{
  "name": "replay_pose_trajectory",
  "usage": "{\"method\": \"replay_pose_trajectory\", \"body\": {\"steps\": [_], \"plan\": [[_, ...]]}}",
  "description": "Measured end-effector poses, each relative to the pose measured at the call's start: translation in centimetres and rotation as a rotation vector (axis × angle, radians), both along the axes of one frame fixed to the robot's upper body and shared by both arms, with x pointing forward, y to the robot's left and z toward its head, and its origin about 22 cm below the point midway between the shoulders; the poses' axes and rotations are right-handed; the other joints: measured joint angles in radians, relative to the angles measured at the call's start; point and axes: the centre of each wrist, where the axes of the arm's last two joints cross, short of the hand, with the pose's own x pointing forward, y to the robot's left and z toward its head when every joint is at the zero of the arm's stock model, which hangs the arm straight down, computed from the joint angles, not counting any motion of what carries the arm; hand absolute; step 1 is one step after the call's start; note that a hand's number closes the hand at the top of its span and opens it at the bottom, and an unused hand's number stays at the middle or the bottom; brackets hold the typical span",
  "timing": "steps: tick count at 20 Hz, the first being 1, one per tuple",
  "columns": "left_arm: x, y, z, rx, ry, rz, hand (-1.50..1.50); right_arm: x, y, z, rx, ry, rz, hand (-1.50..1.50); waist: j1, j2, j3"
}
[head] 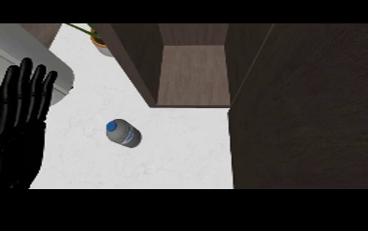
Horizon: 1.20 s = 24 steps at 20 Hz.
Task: Pick up the bottled water, place it into the cabinet and close the cabinet
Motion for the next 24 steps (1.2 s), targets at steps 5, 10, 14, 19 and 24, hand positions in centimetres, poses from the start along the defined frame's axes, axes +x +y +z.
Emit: {"method": "replay_pose_trajectory", "body": {"steps": [5, 10, 14, 19, 24], "plan": [[-0.3, -2.7, 0.7, 0.026, -0.022, -0.073, -1.50, -1.0, -0.3, 0.2, -0.027, -0.012, 0.035, -1.50, -0.013, -0.013, -0.015], [-1.1, -4.4, -1.9, -0.156, 0.215, -0.107, -1.50, -2.1, 1.0, -1.8, 0.146, 0.159, 0.148, -1.50, -0.018, -0.013, -0.019], [-2.5, -5.3, -2.5, -0.255, 0.342, -0.114, -1.50, -3.7, 0.6, -2.0, 0.234, 0.254, 0.205, -1.50, -0.017, -0.017, -0.020], [-5.0, -5.7, -2.7, -0.293, 0.388, -0.103, -1.50, -5.6, 0.1, -1.6, 0.270, 0.301, 0.235, -1.50, -0.013, -0.017, -0.021], [-7.1, -5.8, -3.4, -0.298, 0.404, -0.096, -1.50, -7.3, -0.2, -2.3, 0.286, 0.306, 0.240, -1.50, -0.012, -0.018, -0.021]]}}
